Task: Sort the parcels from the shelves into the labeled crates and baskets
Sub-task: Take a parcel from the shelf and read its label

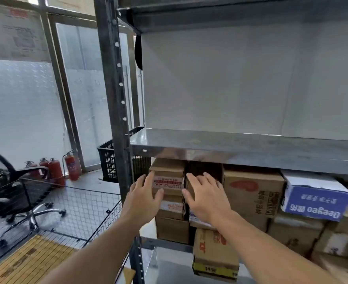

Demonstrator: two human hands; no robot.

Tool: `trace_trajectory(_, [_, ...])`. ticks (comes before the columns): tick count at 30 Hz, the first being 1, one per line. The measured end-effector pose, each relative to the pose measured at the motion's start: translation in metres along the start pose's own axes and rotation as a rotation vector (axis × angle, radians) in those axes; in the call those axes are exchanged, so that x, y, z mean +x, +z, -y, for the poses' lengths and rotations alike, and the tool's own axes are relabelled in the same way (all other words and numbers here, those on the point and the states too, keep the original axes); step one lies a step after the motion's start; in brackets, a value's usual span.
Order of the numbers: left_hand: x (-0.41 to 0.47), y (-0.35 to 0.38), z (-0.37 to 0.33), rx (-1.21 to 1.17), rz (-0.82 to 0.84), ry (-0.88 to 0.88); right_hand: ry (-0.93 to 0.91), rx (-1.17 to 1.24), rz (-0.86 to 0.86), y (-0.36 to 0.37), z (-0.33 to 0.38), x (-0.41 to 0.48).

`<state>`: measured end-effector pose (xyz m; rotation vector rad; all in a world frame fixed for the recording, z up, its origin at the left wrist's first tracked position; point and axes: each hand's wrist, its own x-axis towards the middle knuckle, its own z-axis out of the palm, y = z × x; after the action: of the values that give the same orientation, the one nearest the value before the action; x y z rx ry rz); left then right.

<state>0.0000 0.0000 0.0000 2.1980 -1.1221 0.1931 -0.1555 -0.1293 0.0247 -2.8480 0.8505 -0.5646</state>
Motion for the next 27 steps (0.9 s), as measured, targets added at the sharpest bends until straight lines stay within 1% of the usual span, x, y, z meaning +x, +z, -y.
trace_trajectory(3, [0.024, 0.012, 0.017, -0.104, -0.036, -0.035, 0.049, 0.008, -0.033, 0.018, 0.001, 0.025])
trace_trajectory(6, [0.039, 0.028, 0.028, -0.227, 0.017, -0.043, 0.094, 0.019, -0.028, 0.030, 0.003, 0.043])
trace_trajectory(9, [0.050, 0.036, 0.030, -0.389, 0.020, 0.011, 0.116, 0.063, 0.028, 0.033, 0.009, 0.056])
trace_trajectory(12, [0.056, 0.040, 0.025, -0.457, -0.032, -0.052, 0.117, 0.100, 0.081, 0.035, 0.013, 0.065])
trace_trajectory(16, [0.050, 0.037, 0.025, -0.509, -0.102, -0.129, 0.087, 0.189, 0.087, 0.033, 0.021, 0.061])
trace_trajectory(20, [0.029, 0.026, 0.015, -0.526, -0.176, -0.159, 0.013, 0.374, -0.039, 0.034, 0.023, 0.040])
trace_trajectory(22, [0.014, 0.022, 0.008, -0.529, -0.178, -0.161, -0.004, 0.448, -0.092, 0.033, 0.024, 0.028])
trace_trajectory(24, [-0.002, 0.021, 0.002, -0.519, -0.186, -0.180, -0.012, 0.493, -0.101, 0.030, 0.025, 0.015])
trace_trajectory(27, [-0.025, 0.022, -0.008, -0.527, -0.231, -0.201, 0.005, 0.565, -0.070, 0.025, 0.024, -0.004])
